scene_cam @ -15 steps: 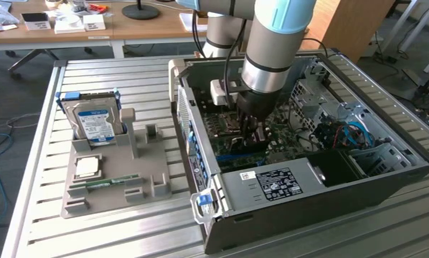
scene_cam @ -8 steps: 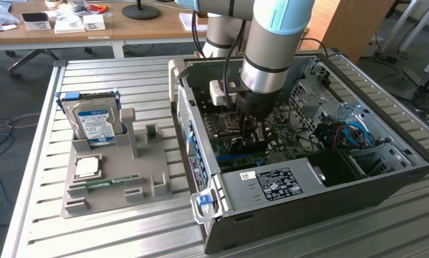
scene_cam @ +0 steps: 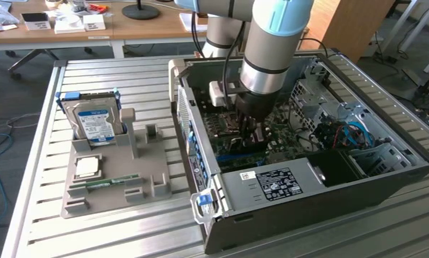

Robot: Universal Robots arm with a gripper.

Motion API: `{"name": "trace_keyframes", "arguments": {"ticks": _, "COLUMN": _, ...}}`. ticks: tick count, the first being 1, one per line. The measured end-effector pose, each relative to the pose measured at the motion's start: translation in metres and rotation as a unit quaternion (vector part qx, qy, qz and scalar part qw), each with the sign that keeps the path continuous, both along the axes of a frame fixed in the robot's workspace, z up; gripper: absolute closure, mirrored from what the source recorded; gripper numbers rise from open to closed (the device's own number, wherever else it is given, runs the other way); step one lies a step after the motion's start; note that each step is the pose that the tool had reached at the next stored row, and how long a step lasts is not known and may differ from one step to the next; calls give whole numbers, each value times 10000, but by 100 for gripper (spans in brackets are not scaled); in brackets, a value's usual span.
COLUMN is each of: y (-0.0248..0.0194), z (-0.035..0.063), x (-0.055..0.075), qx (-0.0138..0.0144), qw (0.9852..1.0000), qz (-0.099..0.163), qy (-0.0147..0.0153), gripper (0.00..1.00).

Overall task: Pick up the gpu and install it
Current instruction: 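Insert the gpu into the slot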

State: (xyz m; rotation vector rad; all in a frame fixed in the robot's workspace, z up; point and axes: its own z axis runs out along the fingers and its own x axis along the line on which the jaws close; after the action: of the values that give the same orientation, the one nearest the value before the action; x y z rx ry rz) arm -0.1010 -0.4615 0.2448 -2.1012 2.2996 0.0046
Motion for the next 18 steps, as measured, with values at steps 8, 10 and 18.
{"name": "trace_keyframes", "arguments": {"ticks": 8, "y": 0, "z": -11, "x": -2, "qx": -1, "qw": 10000, "qz": 0, "qy": 1, "gripper": 73}}
{"name": "trace_keyframes", "arguments": {"ticks": 10, "y": 0, "z": -12, "x": -3, "qx": 0, "qw": 10000, "qz": -1, "qy": 0, "gripper": 73}}
{"name": "trace_keyframes", "arguments": {"ticks": 18, "y": 1, "z": -1, "x": -4, "qx": 8, "qw": 10000, "qz": -1, "qy": -2, "gripper": 73}}
